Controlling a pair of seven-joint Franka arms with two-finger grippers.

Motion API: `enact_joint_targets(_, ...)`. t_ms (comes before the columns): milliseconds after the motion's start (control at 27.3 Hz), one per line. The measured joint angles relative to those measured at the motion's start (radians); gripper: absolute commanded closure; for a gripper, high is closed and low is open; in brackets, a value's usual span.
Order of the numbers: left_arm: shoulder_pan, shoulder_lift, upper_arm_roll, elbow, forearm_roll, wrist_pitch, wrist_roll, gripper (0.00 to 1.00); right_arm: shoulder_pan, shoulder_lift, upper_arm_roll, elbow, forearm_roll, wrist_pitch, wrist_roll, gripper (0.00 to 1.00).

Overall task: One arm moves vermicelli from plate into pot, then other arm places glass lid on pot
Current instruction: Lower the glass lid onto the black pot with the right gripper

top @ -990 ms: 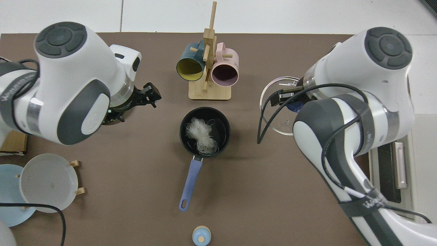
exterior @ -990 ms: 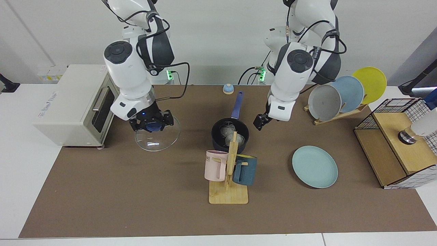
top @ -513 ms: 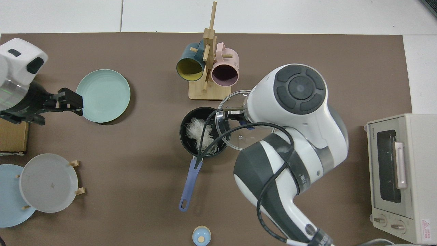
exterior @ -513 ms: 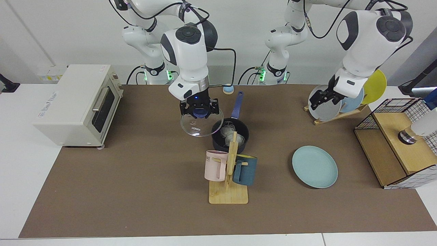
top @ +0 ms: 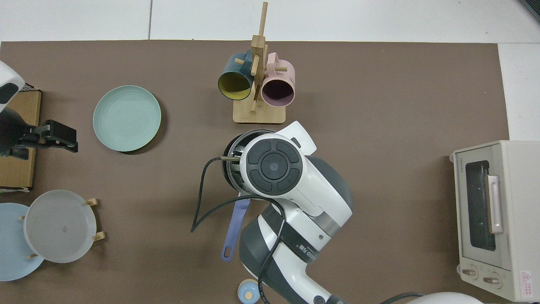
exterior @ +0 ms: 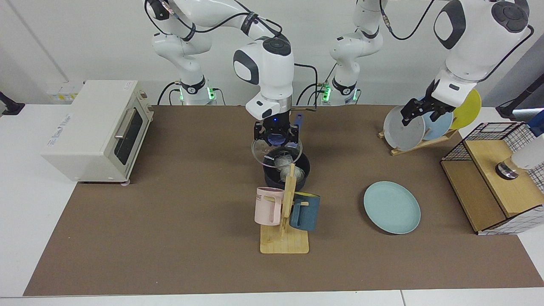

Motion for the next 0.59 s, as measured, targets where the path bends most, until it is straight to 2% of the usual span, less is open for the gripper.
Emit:
enact_joint_targets(257,0.001,-0.001,-0.006,-0.018,-0.035,0.047,-0.001,0.0,0.019,0.054,0.002,0.0,-0.045,0.043,0.067,1.0)
enact_joint_targets(440,0.002,-0.016,-0.002,-0.085,-0.063,0.142,-0.001,0.0,0.019,0.125,-0.001,0.024,-0.055,0.063,0.068,1.0)
enact_joint_targets(586,0.002,-0.028,-0.001,-0.113,-0.064,0.168,-0.001,0.0,0.019,0.163,0.0,0.053,-0.06,0.063,0.068,1.0)
